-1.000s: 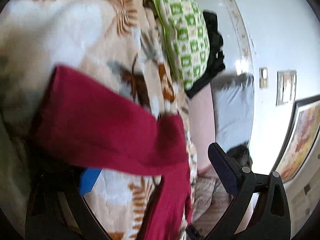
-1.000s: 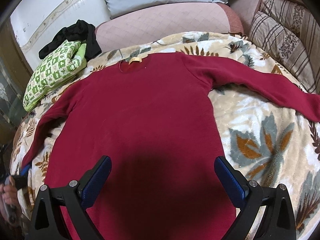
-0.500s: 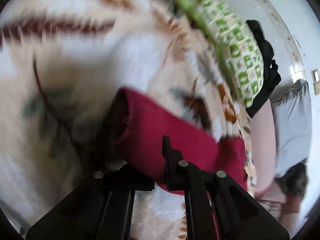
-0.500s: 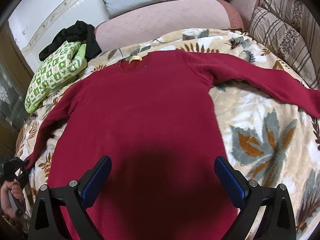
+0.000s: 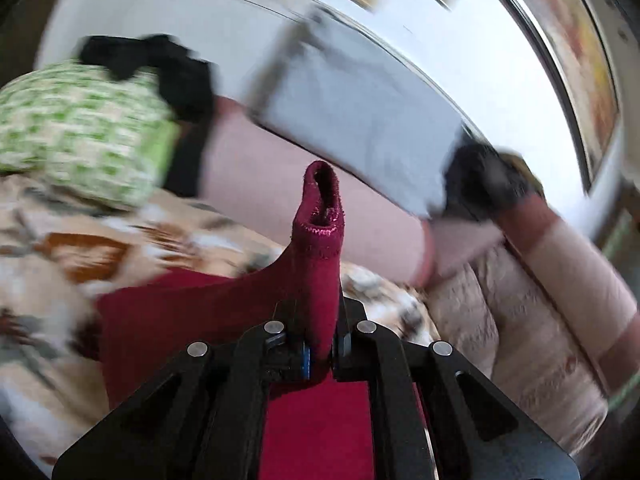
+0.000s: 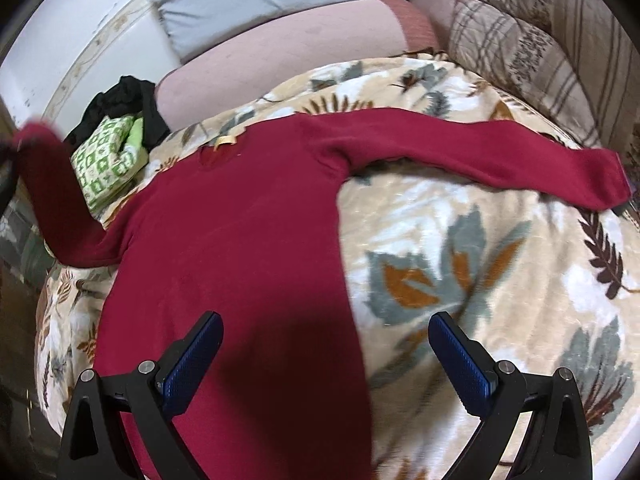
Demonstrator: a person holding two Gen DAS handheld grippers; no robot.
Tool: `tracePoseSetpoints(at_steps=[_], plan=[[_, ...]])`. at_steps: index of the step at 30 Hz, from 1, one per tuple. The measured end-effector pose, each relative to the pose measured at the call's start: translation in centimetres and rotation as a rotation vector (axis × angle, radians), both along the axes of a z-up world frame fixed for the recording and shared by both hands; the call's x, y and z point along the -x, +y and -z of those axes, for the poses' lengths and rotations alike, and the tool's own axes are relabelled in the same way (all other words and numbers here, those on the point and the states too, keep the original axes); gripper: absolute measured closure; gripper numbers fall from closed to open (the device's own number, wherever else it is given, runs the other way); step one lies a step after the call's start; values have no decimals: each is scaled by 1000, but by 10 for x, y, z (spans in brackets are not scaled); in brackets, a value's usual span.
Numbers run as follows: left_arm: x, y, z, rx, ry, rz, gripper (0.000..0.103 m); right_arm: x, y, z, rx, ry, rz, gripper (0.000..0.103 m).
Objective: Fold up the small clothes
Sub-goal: 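Fold the held sleeve across the sweater body with the left gripper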
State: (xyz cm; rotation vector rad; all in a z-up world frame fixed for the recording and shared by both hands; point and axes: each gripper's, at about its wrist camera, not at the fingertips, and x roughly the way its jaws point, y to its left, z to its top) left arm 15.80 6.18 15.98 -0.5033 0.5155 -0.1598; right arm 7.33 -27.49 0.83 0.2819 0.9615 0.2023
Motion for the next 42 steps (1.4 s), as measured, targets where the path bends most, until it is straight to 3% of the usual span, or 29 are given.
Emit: tracePoseSetpoints(at_steps=[6, 12, 18, 19, 21, 22, 24, 29, 32, 34, 36, 38, 39, 40, 42], plan=[[-43, -94, 59, -175, 100, 72, 98, 2, -20, 0, 7, 0, 21, 1], [-62, -145, 123, -216, 210, 141, 98, 3, -40, 1, -12, 10, 60, 1], [-66, -176, 148, -263, 247, 178, 97, -1, -46, -1, -28, 8, 63, 1], [-69, -179, 150, -259, 263, 174, 89, -1, -46, 0, -30, 8, 62, 1], [-72, -179, 156, -198, 304, 200, 59, -2, -44, -1, -35, 8, 54, 1], [-73, -180, 161, -140, 337, 246, 39, -3, -43, -1, -34, 8, 52, 1], [-70, -182, 166, -81, 371, 326, 36, -3, -42, -1, -34, 8, 53, 1], [-42, -143, 154, -16, 332, 358, 36, -5, -42, 0, -38, 11, 61, 1], [-35, -93, 144, -47, 282, 250, 36, -5, -39, 0, -42, 15, 62, 1], [-40, -56, 142, -122, 276, 125, 36, -5, -37, 0, -44, 16, 60, 1], [-52, -26, 153, -181, 351, 9, 36, -5, -32, 0, -33, 17, 51, 1], [-64, 9, 184, -168, 514, -107, 38, -7, -28, 2, -16, 19, 43, 1], [-64, 20, 197, -134, 546, -101, 39, -7, -27, 2, -11, 20, 44, 1], [-61, 20, 193, -147, 502, -87, 39, -7, -28, 3, -8, 21, 50, 1], [-58, 12, 187, -192, 509, -71, 39, -9, -32, 5, -6, 26, 65, 1]])
